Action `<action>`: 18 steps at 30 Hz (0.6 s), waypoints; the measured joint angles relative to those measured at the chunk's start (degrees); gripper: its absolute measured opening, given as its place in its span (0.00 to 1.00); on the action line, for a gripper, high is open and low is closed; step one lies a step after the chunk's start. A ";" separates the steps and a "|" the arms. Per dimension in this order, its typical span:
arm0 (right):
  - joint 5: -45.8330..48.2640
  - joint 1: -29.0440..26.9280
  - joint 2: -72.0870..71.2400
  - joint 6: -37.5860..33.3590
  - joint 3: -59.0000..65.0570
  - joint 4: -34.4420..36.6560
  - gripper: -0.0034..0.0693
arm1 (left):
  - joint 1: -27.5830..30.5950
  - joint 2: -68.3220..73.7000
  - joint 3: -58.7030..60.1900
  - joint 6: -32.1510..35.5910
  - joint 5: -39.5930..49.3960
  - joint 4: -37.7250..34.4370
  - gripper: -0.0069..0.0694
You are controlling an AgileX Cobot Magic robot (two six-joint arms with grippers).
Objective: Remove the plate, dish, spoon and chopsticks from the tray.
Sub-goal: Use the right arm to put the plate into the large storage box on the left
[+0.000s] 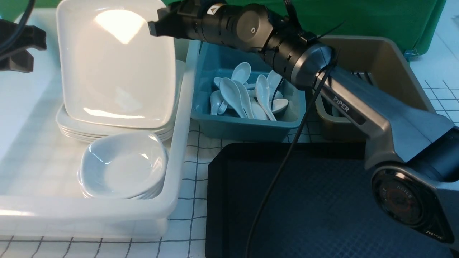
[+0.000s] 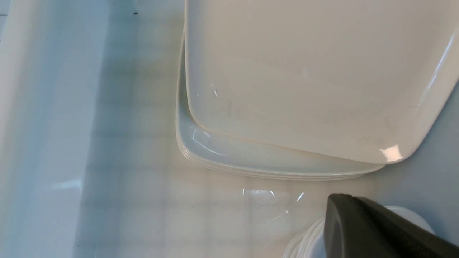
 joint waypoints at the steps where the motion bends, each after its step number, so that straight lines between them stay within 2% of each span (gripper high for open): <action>1: -0.19 0.00 0.00 0.00 0.00 -0.83 0.11 | 0.00 0.00 0.00 0.00 0.00 0.00 0.09; 6: -0.89 0.00 0.00 0.48 0.00 -2.71 0.19 | 0.00 0.00 0.00 0.03 0.00 0.00 0.09; 12: -1.48 0.00 0.00 0.89 0.00 -3.24 0.34 | 0.00 0.00 0.00 0.03 0.00 0.00 0.09; 18: -1.67 0.00 -0.22 0.89 -0.16 -3.38 0.38 | 0.00 0.00 0.00 0.03 0.00 0.00 0.09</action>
